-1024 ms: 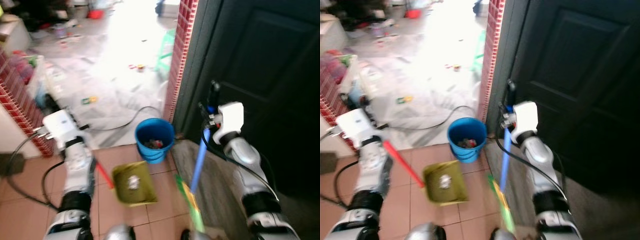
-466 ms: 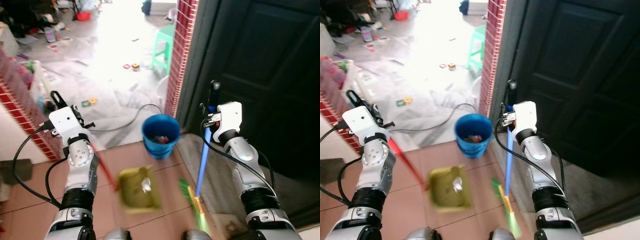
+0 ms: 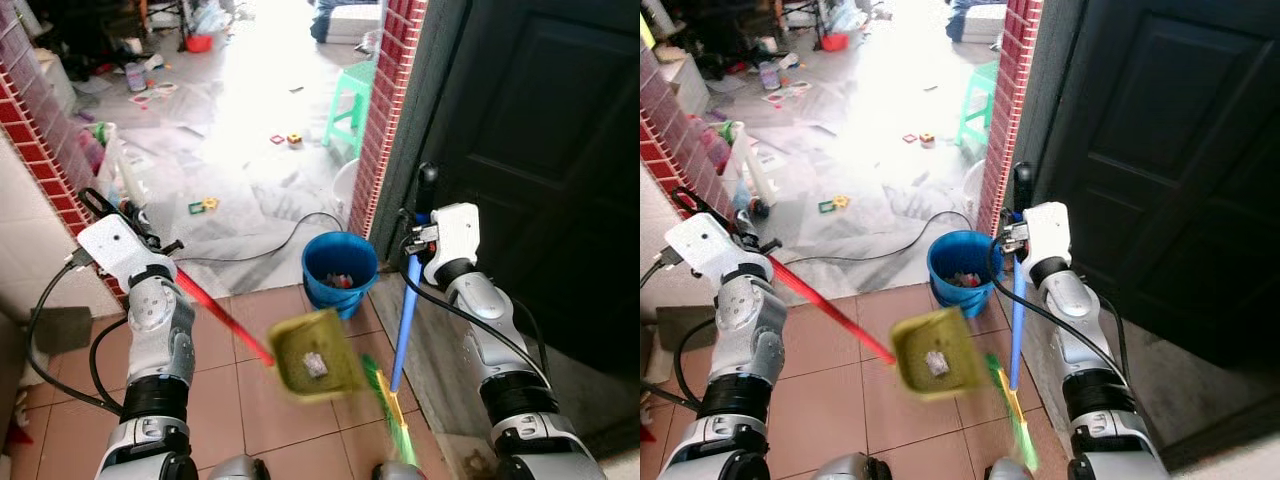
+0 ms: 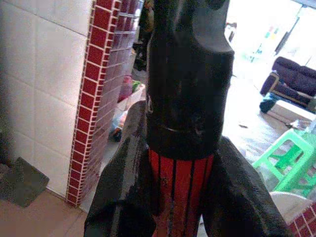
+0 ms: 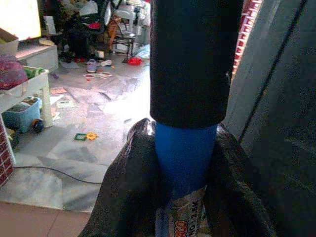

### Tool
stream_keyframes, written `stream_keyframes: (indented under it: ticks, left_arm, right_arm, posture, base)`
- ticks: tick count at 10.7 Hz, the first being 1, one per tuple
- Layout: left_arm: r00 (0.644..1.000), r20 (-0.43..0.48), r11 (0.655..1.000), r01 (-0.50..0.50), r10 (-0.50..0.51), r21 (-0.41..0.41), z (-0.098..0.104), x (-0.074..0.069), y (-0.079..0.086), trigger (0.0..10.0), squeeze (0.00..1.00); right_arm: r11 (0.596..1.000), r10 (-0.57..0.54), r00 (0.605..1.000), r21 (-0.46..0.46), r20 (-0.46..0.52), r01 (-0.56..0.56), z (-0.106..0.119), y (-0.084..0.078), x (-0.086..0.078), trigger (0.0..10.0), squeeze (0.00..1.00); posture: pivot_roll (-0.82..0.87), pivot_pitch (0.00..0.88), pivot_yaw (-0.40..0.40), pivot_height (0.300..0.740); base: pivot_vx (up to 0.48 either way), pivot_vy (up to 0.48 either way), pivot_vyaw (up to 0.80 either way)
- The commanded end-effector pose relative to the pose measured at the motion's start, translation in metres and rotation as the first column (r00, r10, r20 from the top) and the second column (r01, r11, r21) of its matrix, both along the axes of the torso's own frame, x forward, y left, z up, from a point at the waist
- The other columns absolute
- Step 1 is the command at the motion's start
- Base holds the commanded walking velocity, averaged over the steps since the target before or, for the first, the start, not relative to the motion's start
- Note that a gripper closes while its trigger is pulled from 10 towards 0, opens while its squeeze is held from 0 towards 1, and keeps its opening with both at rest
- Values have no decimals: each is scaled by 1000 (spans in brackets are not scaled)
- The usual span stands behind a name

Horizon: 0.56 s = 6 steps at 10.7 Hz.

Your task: Sweep floor

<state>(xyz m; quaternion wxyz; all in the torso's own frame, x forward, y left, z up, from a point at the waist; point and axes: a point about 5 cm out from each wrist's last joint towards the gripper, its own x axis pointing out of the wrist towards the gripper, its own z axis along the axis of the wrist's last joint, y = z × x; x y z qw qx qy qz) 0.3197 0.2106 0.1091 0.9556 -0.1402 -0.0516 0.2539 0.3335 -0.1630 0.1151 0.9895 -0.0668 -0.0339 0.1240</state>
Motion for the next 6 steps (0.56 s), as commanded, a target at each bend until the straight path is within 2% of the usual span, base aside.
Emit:
stream_keyframes:
  ticks: [1, 3, 5, 6]
  left_arm:
    - [1000, 21, 999, 4, -3, -47, 3, 1, 0, 10000, 0]
    - [999, 36, 977, 20, -12, -213, -3, 2, -7, 10000, 0]
    - [997, 69, 957, 47, -28, -287, -2, 6, -11, 10000, 0]
    - [996, 90, 957, 43, -18, -285, 5, 7, -11, 10000, 0]
  right_arm:
    - [1000, -22, 999, -14, 45, 23, 12, -8, 6, 10000, 0]
    - [999, -38, 998, -19, 41, 38, 10, -14, 5, 10000, 0]
    - [999, -33, 999, -25, 37, 34, 9, -15, 3, 10000, 0]
    - [999, -31, 999, -25, 38, 32, 9, -16, 3, 10000, 0]
  posture:
    - [-125, 0, 23, 740]
    - [-136, 0, 24, 740]
    - [-161, 0, 15, 740]
    - [-164, 0, 15, 740]
  base:
    - [0, 0, 0]
    - [0, 0, 0]
    - [0, 0, 0]
    - [0, 0, 0]
